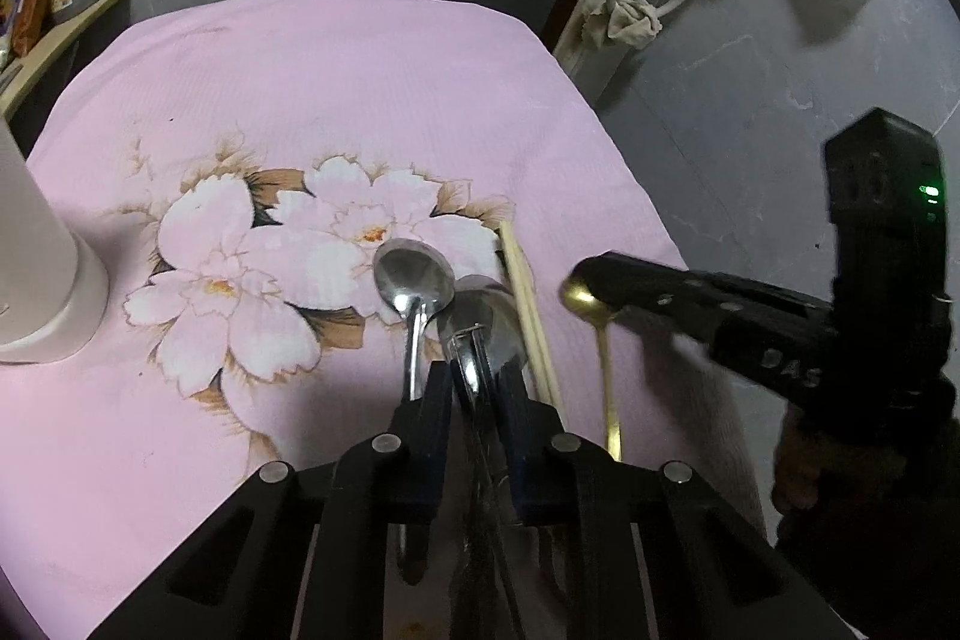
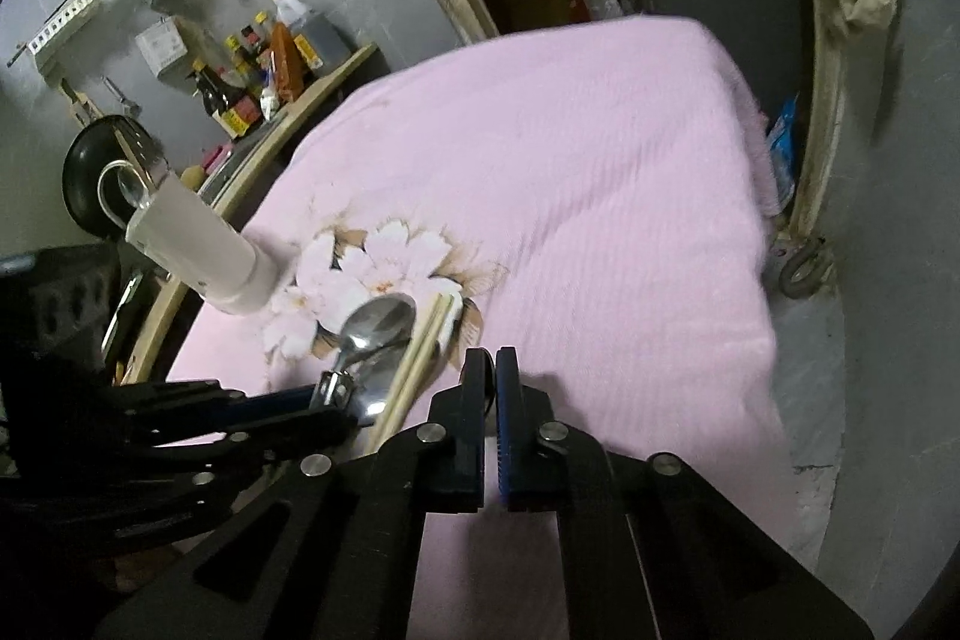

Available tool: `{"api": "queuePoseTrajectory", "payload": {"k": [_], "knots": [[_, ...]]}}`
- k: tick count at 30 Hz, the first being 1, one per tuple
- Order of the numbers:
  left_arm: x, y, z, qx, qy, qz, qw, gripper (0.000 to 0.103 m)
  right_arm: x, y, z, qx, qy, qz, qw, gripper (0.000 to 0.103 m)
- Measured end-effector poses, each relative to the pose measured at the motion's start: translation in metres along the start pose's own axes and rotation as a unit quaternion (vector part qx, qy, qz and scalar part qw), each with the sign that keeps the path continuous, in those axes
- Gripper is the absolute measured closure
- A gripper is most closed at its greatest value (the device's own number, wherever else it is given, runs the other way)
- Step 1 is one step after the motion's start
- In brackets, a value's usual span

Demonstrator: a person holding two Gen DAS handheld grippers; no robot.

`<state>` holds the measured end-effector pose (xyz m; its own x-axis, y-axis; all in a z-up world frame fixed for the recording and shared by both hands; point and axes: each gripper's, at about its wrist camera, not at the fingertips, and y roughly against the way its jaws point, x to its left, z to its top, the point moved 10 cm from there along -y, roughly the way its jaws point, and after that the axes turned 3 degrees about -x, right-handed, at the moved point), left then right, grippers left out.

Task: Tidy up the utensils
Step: 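Grasp a silver fork with the left tool while the right tool grasps the gold spoon, then carry the fork into the white caddy with the left tool while the right tool drops the gold spoon in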

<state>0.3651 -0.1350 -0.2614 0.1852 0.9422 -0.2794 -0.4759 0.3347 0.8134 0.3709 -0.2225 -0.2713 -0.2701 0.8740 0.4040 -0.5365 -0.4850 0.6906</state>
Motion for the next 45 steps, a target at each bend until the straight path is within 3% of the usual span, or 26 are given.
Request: {"api": "queuePoseTrajectory", "payload": {"k": [6, 14, 28, 37, 45], "knots": [[0.000, 0.017, -0.005, -0.018, 0.017, -0.032, 0.9992, 0.091, 0.008, 0.027, 0.001, -0.027, 0.002, -0.021, 0.999, 0.100], [-0.001, 0.062, 0.005, -0.079, 0.015, -0.050, 0.9955, 0.091, 0.030, 0.065, 0.008, -0.077, 0.014, -0.055, 0.995, 0.100], [0.023, 0.171, 0.046, -0.215, -0.027, -0.050, 0.9748, 0.091, 0.114, 0.124, 0.038, -0.166, 0.055, -0.092, 0.980, 0.100], [0.076, 0.238, 0.078, -0.284, -0.025, -0.037, 0.9578, 0.091, 0.197, 0.159, 0.091, -0.262, 0.102, -0.103, 0.954, 0.100], [0.144, 0.295, 0.121, -0.354, -0.005, -0.007, 0.9350, 0.091, 0.268, 0.167, 0.138, -0.332, 0.137, -0.106, 0.927, 0.100]]}}
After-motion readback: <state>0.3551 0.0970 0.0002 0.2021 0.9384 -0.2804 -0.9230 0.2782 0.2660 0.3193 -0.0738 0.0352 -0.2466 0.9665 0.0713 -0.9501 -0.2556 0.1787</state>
